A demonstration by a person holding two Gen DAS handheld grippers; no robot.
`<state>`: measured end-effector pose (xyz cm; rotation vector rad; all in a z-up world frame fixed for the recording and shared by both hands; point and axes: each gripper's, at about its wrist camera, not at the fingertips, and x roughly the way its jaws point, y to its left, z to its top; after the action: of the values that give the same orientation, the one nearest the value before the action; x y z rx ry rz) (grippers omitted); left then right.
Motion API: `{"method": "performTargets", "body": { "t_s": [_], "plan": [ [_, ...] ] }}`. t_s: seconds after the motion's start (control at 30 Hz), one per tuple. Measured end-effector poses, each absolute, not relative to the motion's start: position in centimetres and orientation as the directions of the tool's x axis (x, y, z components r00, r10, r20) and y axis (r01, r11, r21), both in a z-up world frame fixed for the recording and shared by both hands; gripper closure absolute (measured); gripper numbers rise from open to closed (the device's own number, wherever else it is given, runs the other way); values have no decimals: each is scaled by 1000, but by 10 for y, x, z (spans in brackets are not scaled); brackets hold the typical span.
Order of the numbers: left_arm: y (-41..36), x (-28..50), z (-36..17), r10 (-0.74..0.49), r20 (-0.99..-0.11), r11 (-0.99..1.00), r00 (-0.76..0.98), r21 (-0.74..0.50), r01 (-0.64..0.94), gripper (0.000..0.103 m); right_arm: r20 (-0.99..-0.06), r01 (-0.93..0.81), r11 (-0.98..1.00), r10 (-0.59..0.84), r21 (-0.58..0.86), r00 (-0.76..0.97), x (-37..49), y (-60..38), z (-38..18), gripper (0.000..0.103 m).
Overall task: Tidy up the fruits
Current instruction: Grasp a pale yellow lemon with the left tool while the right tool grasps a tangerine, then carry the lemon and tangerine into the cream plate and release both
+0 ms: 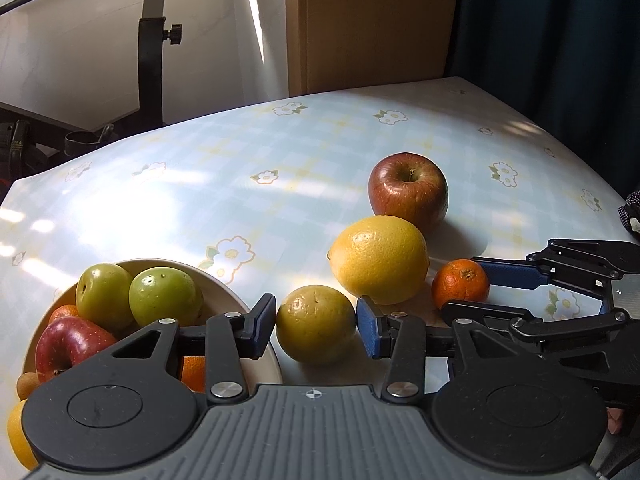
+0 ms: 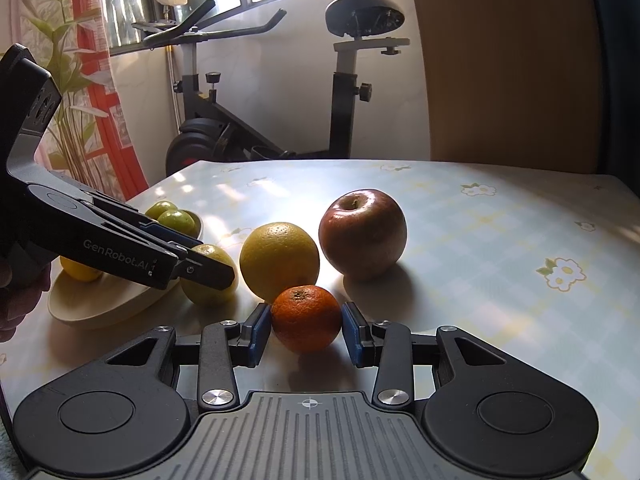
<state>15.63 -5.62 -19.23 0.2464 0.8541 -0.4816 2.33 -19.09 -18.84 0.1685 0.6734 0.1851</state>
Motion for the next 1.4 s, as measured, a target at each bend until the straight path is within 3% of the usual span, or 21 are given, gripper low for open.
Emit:
{"method": "performTargets", "body": {
  "t_s": [0.6,0.97,1.4],
  "plan": [
    [-20,119,-170,-339,-725,895,600,-52,444,57,-602,-118,970,224,212,767,23,-190,-189,67],
    [46,95,-158,-251,-726,955,640,-79,285,57,-599,-142,973,225,183,769,21,-178,-179,67],
    [92,84,-169,-168,-746,984,644,-85,159,57,-590,-298,944,324,145,740,50,-135,-149,67]
  ]
}}
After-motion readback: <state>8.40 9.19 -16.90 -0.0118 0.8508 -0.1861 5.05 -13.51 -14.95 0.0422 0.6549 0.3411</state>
